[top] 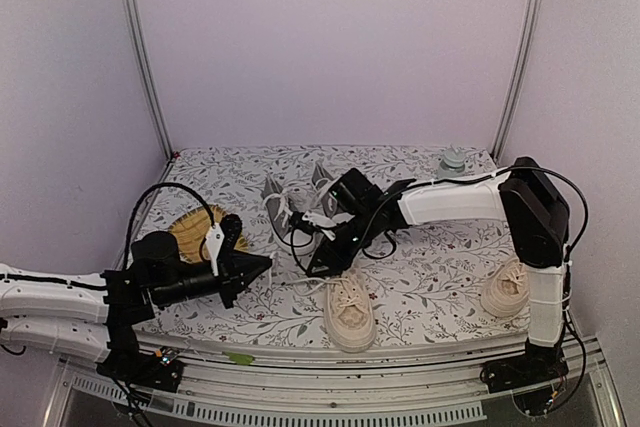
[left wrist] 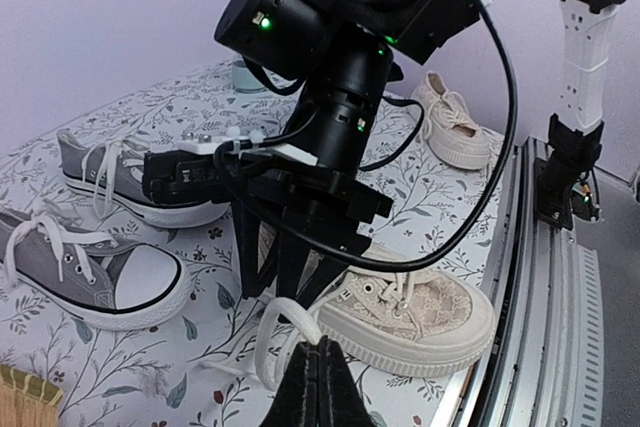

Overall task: Tie the shoes
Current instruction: Pass from the left arm to the right, then pick up the shoelace from the center of the board, then cross the shoelace.

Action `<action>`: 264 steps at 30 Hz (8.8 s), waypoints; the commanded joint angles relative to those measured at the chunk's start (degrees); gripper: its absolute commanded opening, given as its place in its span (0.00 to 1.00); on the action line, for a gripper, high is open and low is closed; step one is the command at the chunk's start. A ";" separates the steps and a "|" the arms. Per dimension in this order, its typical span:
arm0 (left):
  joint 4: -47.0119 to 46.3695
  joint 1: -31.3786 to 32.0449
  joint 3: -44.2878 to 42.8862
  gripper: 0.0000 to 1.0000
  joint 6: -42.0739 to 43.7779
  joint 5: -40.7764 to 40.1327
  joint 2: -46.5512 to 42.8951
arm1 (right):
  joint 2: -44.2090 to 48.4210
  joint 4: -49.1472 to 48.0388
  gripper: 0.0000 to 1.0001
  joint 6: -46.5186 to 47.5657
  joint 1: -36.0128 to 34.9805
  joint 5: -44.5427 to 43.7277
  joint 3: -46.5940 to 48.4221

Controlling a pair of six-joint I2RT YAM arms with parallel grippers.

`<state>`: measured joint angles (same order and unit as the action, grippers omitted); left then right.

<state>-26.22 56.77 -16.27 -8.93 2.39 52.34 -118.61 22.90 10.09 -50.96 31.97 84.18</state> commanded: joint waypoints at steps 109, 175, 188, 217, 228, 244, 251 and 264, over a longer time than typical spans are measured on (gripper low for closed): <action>9.60 -12.98 -23.83 0.00 22.32 25.70 17.36 | 24.43 -52.79 0.53 18.05 1.33 7.86 -26.82; 29.87 -9.49 -32.26 0.23 -11.61 6.34 50.74 | 35.47 -35.32 0.00 -2.89 2.17 -5.27 -34.64; 18.19 -3.12 -32.63 0.00 2.64 -3.18 35.70 | 40.68 -31.86 0.01 -4.37 2.22 -0.77 -35.24; 9.58 -0.33 -44.90 0.00 19.31 16.63 43.94 | 47.72 -19.67 0.01 1.27 2.32 20.28 -37.11; 20.83 -3.22 -46.25 0.00 20.54 7.78 48.90 | 39.77 -35.66 0.01 -9.33 5.17 10.99 -34.24; 14.36 -9.98 -33.43 0.00 14.02 10.34 45.23 | 26.95 -47.25 0.01 -19.34 5.20 -8.29 -29.97; 10.49 -10.74 -30.57 0.00 12.05 13.81 45.61 | 23.01 -45.01 0.01 -20.77 5.27 -13.81 -27.88; -1.78 -12.67 -25.71 0.63 0.91 24.54 45.06 | 19.03 -43.61 0.01 -22.62 6.70 -15.64 -24.76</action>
<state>-19.66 45.71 -43.97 -2.68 23.44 98.28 -98.08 -20.95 -11.79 -44.56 17.56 57.21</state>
